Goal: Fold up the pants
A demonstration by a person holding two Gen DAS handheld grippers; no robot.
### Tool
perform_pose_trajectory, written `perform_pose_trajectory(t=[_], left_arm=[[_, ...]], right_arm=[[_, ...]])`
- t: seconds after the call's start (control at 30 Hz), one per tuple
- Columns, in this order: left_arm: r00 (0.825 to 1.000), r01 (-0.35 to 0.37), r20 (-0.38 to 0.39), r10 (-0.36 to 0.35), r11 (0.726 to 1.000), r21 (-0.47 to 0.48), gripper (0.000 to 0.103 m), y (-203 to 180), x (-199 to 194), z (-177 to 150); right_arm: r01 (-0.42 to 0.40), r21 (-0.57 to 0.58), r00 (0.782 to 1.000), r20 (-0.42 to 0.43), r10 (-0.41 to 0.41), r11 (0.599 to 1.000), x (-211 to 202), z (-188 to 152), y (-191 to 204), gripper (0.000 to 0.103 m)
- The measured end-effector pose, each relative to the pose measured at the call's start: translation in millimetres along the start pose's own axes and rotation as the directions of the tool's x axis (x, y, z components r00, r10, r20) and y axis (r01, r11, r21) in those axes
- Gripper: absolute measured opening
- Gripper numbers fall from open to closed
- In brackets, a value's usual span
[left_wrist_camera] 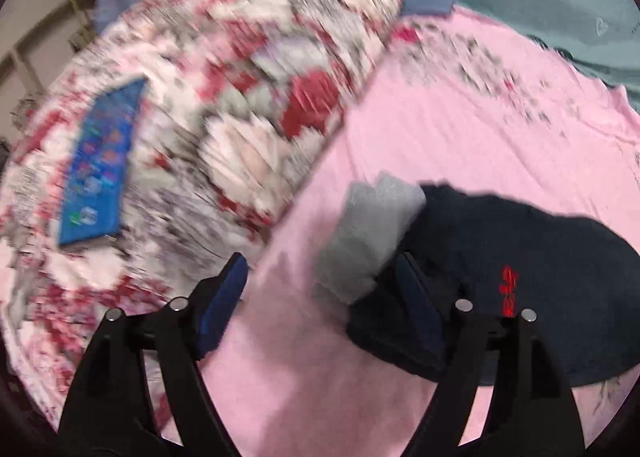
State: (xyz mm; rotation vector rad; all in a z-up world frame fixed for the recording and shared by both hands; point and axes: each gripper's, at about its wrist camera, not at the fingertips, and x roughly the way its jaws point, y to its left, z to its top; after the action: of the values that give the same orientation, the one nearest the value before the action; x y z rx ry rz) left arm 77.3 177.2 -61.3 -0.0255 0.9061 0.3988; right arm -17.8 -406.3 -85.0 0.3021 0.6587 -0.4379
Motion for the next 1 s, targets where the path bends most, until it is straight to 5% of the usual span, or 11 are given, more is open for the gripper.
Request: perform_pose_trajectory(t=[0.03,0.1,0.2,0.23,0.3,0.33,0.4,0.53,0.7,0.87,1.0], left_arm=[[0.998,-0.044,0.048,0.044,0.999,-0.002,0.085,-2.8,-7.5,2.1],[0.992,-0.054,0.114,0.053,0.999,0.006,0.086,-16.8,-15.4,14.4],[0.987,0.121,0.103,-0.123,0.992,0.026,0.086,-46.9,-17.8,31.2],[0.982,0.168,0.085,-0.171,0.985,0.035,0.086,-60.4,-14.9,35.9],[0.965,0.257,0.036,-0.259,0.965,0.061,0.086,-95.3,-1.7,44.9],[0.964,0.263,0.019,-0.265,0.962,0.071,0.086,-105.4,4.3,45.3],[0.970,0.242,-0.032,-0.240,0.964,0.106,0.086,-132.3,23.4,46.4],[0.957,0.285,-0.098,-0.274,0.950,0.126,0.085,-148.0,36.9,40.6],[0.967,0.254,-0.054,-0.248,0.951,0.178,0.086,-148.9,31.8,40.7],[0.946,0.323,-0.115,-0.304,0.923,0.209,0.086,-176.7,37.0,36.5],[0.950,0.310,-0.140,-0.279,0.901,0.303,0.086,-200.2,42.3,19.0]], right_arm=[[-0.046,0.000,0.999,0.025,0.046,0.999,-2.8,3.7,5.0,0.063],[-0.291,0.035,0.957,0.002,0.291,0.956,5.9,13.0,26.4,0.064],[-0.478,-0.046,0.874,-0.120,0.470,0.877,34.5,20.6,99.7,0.059],[-0.513,-0.097,0.854,-0.159,0.496,0.853,42.2,21.0,128.3,0.046],[-0.630,-0.139,0.766,-0.277,0.580,0.764,60.4,17.0,191.0,0.036],[-0.702,-0.133,0.693,-0.356,0.627,0.700,71.6,11.4,225.6,0.033],[-0.735,-0.148,0.650,-0.433,0.625,0.662,83.9,-1.1,271.3,0.032],[-0.750,-0.231,0.630,-0.538,0.561,0.620,88.8,-34.3,318.8,0.032],[-0.786,-0.327,0.607,-0.572,0.552,0.525,60.4,-60.6,304.2,0.031],[-0.801,-0.326,0.589,-0.581,0.562,0.502,53.8,-64.0,295.4,0.031],[-0.813,-0.325,0.573,-0.590,0.568,0.483,52.4,-66.6,295.4,0.032]])
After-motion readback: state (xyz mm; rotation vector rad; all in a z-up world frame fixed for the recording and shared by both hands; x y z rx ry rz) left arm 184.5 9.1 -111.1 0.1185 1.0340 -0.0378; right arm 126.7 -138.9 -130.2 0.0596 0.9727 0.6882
